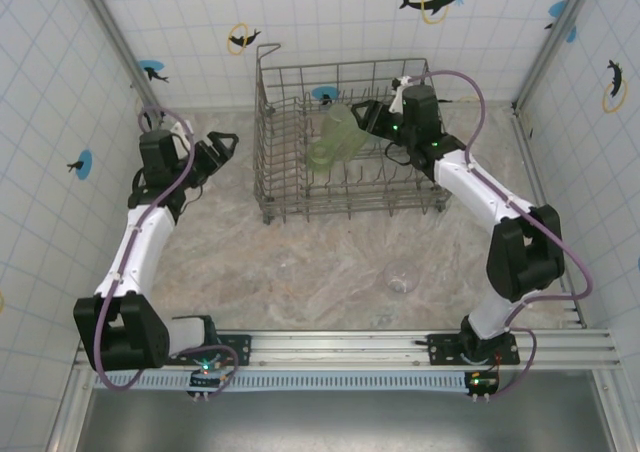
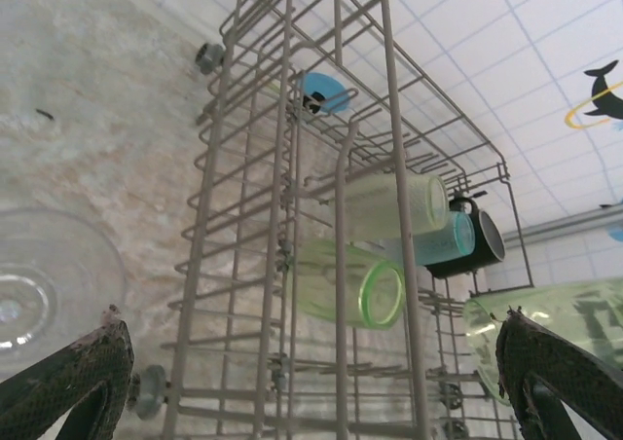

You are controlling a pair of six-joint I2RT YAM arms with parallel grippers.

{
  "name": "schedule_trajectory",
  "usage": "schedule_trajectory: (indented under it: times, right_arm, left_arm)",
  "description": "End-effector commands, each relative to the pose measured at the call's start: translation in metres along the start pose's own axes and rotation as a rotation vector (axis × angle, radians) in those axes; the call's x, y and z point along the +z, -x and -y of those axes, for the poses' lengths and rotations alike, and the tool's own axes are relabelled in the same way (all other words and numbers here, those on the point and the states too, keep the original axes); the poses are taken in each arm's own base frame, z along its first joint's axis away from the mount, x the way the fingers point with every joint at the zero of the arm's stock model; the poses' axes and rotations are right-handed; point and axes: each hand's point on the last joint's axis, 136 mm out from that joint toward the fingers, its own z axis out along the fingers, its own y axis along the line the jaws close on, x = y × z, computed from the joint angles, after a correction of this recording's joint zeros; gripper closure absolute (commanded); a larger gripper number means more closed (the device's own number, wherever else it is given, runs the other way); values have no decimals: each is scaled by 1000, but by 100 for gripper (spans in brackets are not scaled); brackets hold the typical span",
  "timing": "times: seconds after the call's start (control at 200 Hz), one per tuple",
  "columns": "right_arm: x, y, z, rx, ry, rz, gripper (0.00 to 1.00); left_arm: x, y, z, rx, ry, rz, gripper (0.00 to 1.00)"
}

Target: Load the cups into the dish rack

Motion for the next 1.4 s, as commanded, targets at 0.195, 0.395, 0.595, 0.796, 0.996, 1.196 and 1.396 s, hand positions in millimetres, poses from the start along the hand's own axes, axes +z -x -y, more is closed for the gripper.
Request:
schedule_trajectory:
  times: [0.195,0.395,0.595,0.796,0.996,1.196,1.396]
  right_arm:
    - [-24,45,1,-142,-114,154,63]
    - [-23,47,13,-203,-197,184,64]
    - [-23,59,24,-294,-303,239,64]
    - [-14,60,33,-311,-338,256,64]
    - [-2,56,41,-300,-321,283,64]
    - [17,44,49,-279,-309,255,64]
    - [33,34,64,-281,-325,231,65]
  left_arm:
    - [12,8,-46,163,199,15,3]
    - [12,-11,-64,212,225,-6,3]
    - [9,-22,-78,213,268,-23,2]
    - [5,-25,-85,214,297,-15,3]
    - [3,-24,-87,223,311,-6,3]
    - [-1,-21,-87,232,325,11,3]
    - [2,-24,-86,224,313,-11,3]
